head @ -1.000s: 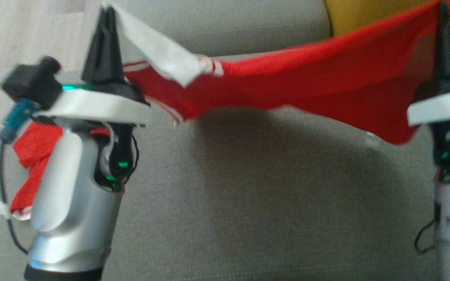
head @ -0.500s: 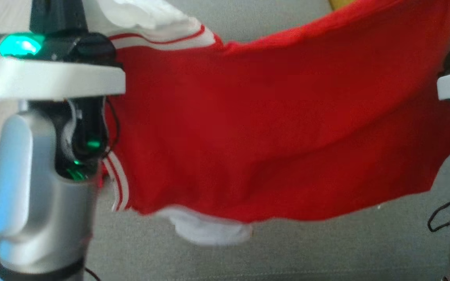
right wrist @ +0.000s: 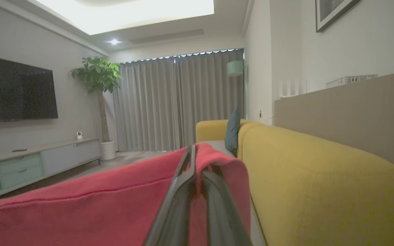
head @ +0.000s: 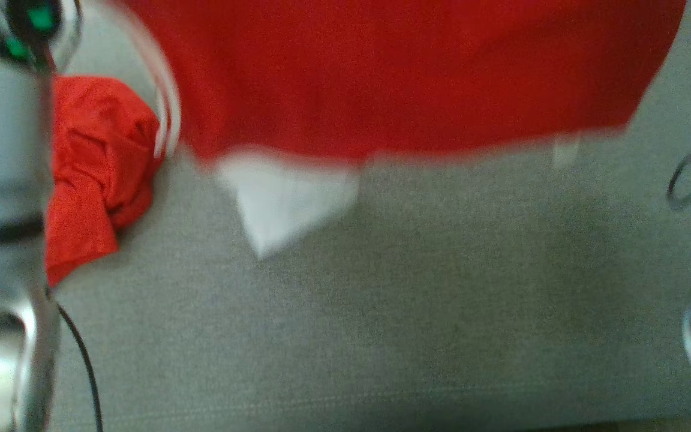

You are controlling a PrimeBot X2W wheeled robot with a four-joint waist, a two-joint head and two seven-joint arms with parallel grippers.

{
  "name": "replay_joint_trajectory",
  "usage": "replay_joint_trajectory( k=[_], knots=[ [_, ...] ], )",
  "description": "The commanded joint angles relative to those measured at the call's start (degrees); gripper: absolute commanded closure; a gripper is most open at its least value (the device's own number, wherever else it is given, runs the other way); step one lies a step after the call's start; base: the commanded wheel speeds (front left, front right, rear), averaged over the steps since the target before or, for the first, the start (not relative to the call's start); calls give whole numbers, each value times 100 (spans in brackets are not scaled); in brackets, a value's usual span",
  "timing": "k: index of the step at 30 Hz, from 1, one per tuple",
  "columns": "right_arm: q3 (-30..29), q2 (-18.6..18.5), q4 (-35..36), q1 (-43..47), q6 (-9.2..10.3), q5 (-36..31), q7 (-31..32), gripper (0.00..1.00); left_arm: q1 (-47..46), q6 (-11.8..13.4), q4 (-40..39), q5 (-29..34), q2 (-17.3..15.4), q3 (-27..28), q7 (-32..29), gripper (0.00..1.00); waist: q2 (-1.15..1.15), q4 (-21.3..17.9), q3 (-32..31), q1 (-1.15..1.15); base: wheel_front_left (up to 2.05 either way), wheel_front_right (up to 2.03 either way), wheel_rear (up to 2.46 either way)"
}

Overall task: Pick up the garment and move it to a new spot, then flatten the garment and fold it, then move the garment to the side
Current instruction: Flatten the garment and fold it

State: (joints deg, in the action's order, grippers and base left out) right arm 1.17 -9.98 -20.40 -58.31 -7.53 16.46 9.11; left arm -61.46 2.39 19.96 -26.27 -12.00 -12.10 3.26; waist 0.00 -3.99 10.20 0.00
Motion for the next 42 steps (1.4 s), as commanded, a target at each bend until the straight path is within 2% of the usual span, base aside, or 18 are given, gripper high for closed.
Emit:
replay_joint_trajectory(
  k=[1,5,8,11,15,16,18,21,29,33,42],
  knots=[
    [-9,-28,-238,-793,4,-69,-328,100,-837,-53,186,31,-208,209,147,100,0,56,528,0,0,0,0],
    [33,-196,-1290,-1983,4,-350,-1228,100,-1963,-97,1079,119,-122,259,659,100,0,265,887,0,0,0,0],
    [164,-284,-1891,-2522,4,-421,-1857,100,-2493,-163,1567,128,-9,270,922,100,0,404,1066,0,0,0,0],
    [346,-315,-2310,-2681,4,-302,-2247,100,-2633,-285,1891,171,120,211,1081,100,0,506,1174,0,0,0,0],
    [543,-326,-2751,-2453,4,21,-2379,100,-2415,-470,2184,205,314,114,1153,100,0,615,1344,0,0,0,0],
    [619,-307,-2869,-2323,4,120,-2387,100,-2301,-505,2244,216,359,94,1160,100,0,643,1368,0,0,0,0],
    [661,-82,-3083,-2026,4,780,-2340,100,-2049,-554,2318,245,418,77,1168,100,0,683,1406,0,0,0,0],
    [1025,-106,-3291,-1568,4,1298,-2151,100,-1548,-599,2265,305,456,123,1171,100,0,716,1412,0,0,0,0],
    [1928,-629,-3454,-419,4,2101,-1753,100,31,-817,2142,514,444,13,1173,100,0,847,1035,0,0,0,0],
    [2315,-865,-3421,-14,4,2292,-1504,100,623,-891,2092,606,382,-160,1173,100,0,878,785,0,0,0,0],
    [3416,-1686,-3251,892,4,2612,-782,100,2062,-971,1809,769,3,-749,1170,100,0,945,170,0,0,0,0]
  ],
)
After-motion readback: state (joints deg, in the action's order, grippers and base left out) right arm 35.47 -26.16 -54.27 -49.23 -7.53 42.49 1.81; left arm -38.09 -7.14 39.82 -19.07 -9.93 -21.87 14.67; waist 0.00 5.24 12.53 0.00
